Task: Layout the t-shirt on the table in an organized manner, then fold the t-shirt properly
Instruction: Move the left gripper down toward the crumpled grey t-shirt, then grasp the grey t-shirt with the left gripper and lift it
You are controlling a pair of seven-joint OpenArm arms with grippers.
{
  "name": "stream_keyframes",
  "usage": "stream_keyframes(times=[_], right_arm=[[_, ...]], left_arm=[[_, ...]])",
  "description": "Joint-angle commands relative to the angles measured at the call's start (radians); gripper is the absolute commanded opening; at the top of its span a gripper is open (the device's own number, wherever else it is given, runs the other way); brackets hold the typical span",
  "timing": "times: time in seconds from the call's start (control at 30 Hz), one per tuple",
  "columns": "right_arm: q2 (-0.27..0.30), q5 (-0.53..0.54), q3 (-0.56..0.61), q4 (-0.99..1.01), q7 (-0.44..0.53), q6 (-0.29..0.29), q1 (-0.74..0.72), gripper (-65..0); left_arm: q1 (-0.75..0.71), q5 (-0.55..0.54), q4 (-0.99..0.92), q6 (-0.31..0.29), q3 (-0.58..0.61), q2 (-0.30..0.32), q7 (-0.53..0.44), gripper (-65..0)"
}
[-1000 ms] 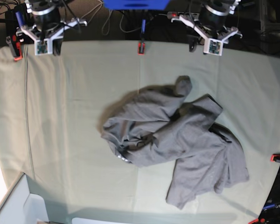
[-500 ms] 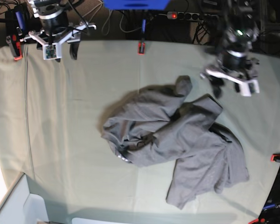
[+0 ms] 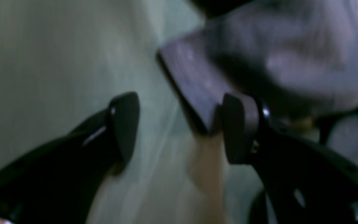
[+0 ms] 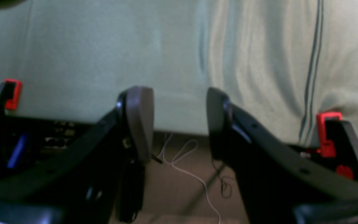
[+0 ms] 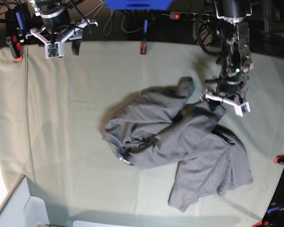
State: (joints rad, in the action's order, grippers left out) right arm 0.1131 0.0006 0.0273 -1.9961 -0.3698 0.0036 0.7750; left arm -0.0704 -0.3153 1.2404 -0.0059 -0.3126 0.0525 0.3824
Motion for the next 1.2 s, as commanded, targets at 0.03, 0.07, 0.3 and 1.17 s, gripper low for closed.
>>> stream_keyframes(times=[0.03,0.07,0.3,1.17], right_arm=[[0.001,-0.003,-0.002,-0.015,0.021,0.005,0.007,-36.6],[0.001,-0.003,-0.002,-0.015,0.021,0.005,0.007,-36.6],[0.001,-0.003,-0.002,-0.015,0.021,0.005,0.005,-36.6],[0.001,-0.003,-0.002,-0.015,0.021,0.005,-0.010,-36.6]], left_arm=[[0.036,0.000,-0.027,0.001,0.002,0.005,0.007,-26.2],[0.047,0.000,-0.040,0.001,0.002,0.005,0.007,-29.5],[0.076,-0.005,-0.040,0.001,0.002,0.005,0.008,-62.7],[0.476,-0.003,0.407,0.002,0.295,0.023,0.007,-64.9]])
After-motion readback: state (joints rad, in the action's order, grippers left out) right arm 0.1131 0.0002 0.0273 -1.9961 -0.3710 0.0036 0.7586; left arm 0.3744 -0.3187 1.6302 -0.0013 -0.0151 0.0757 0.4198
